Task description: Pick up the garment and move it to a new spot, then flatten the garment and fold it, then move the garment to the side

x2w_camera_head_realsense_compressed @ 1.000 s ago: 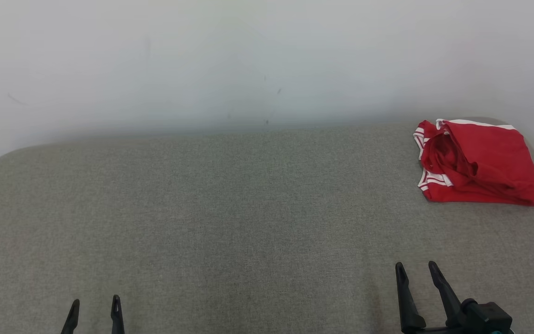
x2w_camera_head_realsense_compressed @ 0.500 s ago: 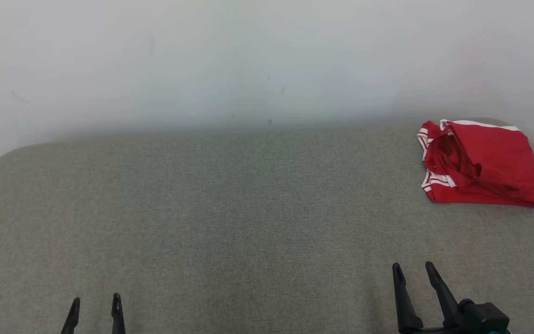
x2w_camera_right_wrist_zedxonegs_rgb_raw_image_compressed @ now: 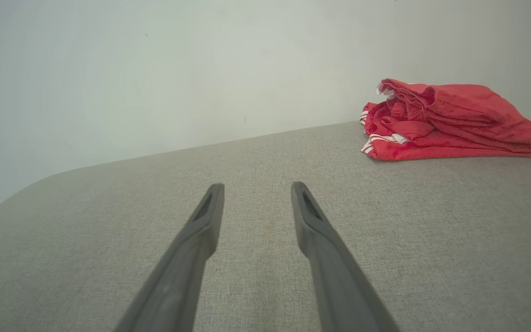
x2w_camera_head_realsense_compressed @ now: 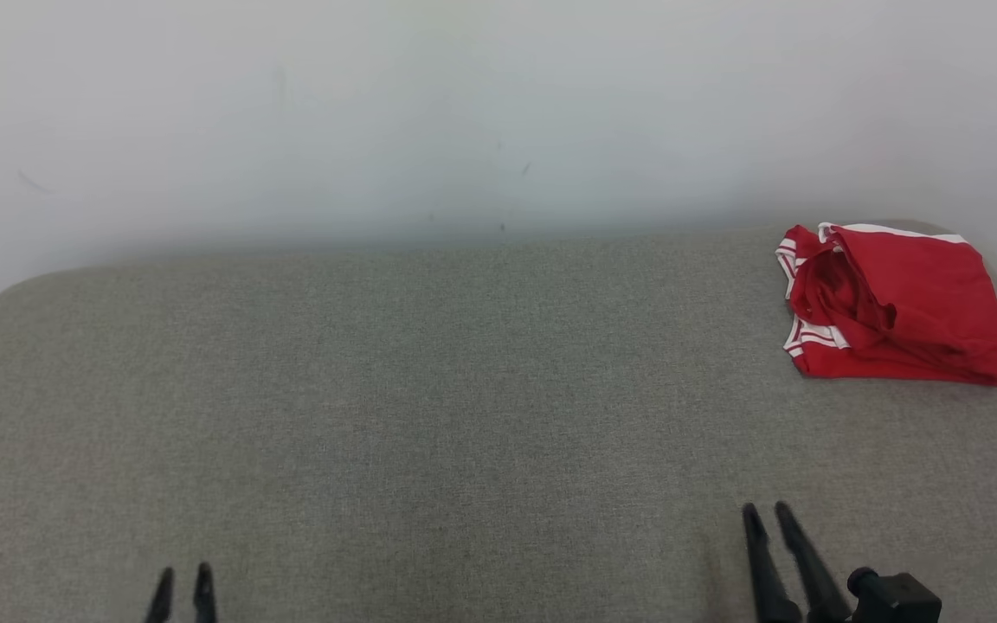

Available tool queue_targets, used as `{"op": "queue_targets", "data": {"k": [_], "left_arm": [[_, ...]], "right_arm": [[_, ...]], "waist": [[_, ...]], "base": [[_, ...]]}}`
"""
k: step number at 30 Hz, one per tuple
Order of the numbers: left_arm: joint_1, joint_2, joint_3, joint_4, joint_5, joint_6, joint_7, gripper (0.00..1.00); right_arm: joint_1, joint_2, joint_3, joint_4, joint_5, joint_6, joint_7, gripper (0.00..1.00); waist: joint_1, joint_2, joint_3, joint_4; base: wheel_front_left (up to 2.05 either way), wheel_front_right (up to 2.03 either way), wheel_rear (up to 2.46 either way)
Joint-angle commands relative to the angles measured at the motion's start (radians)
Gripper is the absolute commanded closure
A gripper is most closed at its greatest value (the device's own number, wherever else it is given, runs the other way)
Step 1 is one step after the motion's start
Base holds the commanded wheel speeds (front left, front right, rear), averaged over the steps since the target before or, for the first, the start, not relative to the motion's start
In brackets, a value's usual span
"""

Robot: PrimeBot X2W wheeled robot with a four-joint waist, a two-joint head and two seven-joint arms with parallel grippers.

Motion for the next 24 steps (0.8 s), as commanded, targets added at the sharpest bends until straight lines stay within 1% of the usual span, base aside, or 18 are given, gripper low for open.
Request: {"op": "queue_targets", "data": {"k": [1, 5, 15, 16, 24], "left_arm": [[-0.007, 0.000, 0.005, 0.006, -0.011, 0.000, 0.006, 1.00], [-0.030, 0.000, 0.017, 0.021, -0.093, -0.002, 0.038, 1.00], [-0.049, 0.001, 0.006, 0.016, -0.295, -0.005, 0.078, 1.00], [-0.049, 0.001, 0.006, 0.016, -0.295, -0.005, 0.078, 1.00], [-0.066, 0.001, 0.003, 0.017, -0.436, -0.008, 0.109, 1.00]], "right_arm": [[-0.002, 0.000, -0.001, 0.001, 0.011, 0.000, 0.003, 1.00], [-0.012, 0.001, -0.009, 0.001, 0.093, 0.000, 0.025, 1.00], [-0.033, 0.002, -0.023, -0.001, 0.276, 0.000, 0.074, 1.00], [-0.033, 0.002, -0.023, -0.001, 0.276, 0.000, 0.074, 1.00], [-0.048, 0.004, -0.033, -0.003, 0.408, 0.000, 0.108, 1.00]], "waist": [[0.0000, 0.0000, 0.000, 0.000], [0.0000, 0.0000, 0.001, 0.002], [0.0000, 0.0000, 0.005, 0.005], [0.0000, 0.0000, 0.005, 0.005], [0.0000, 0.0000, 0.007, 0.008]], "base": [[0.00, 0.00, 0.00], [0.00, 0.00, 0.00], [0.00, 0.00, 0.00], [0.00, 0.00, 0.00], [0.00, 0.00, 0.00]]}}
